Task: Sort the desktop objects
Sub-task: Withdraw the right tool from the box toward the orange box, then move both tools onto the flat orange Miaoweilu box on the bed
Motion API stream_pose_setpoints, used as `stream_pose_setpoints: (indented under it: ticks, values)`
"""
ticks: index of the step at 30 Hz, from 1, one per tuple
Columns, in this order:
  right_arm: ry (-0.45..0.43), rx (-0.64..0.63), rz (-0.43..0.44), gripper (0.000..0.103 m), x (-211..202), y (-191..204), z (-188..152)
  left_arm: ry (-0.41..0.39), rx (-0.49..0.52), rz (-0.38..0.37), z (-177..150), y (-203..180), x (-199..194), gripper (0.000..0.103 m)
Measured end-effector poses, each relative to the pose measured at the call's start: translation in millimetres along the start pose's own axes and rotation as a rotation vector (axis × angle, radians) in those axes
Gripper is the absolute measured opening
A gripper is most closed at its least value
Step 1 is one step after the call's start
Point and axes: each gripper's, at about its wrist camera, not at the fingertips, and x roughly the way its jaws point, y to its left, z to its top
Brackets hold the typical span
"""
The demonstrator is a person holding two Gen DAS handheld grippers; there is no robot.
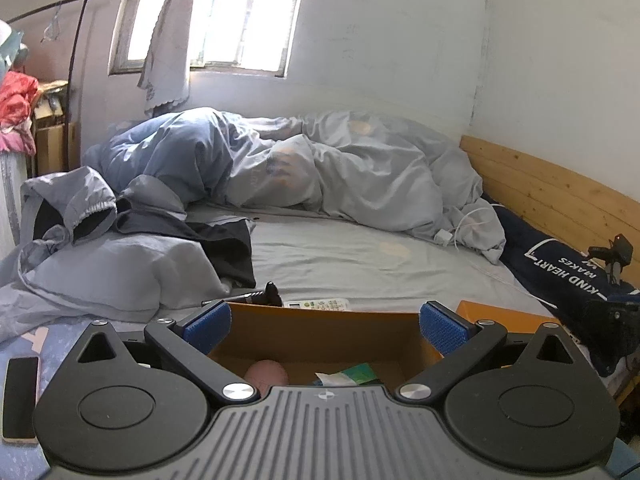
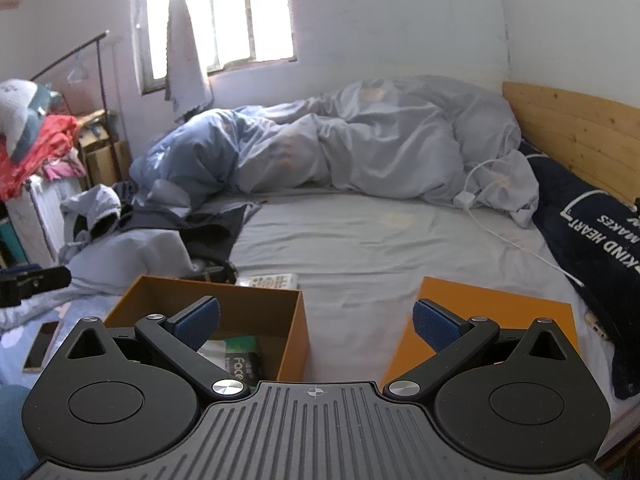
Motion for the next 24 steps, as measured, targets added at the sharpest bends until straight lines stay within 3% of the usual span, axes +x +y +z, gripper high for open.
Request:
stream_pose_setpoints:
  ticks: [10, 24]
  values:
    - [-0.003, 0.087, -0.076, 0.103, -8.9, -55.2, -0.2, 0.020, 0.062, -0.043, 4.2, -33.5, 15.5, 0.103]
    - [-0.010, 0.185, -0.201, 0.103, -17.9, -158.9, -26.0, 0.058, 0.104, -0.192, 4.9, -123.1, 73.6, 0.103]
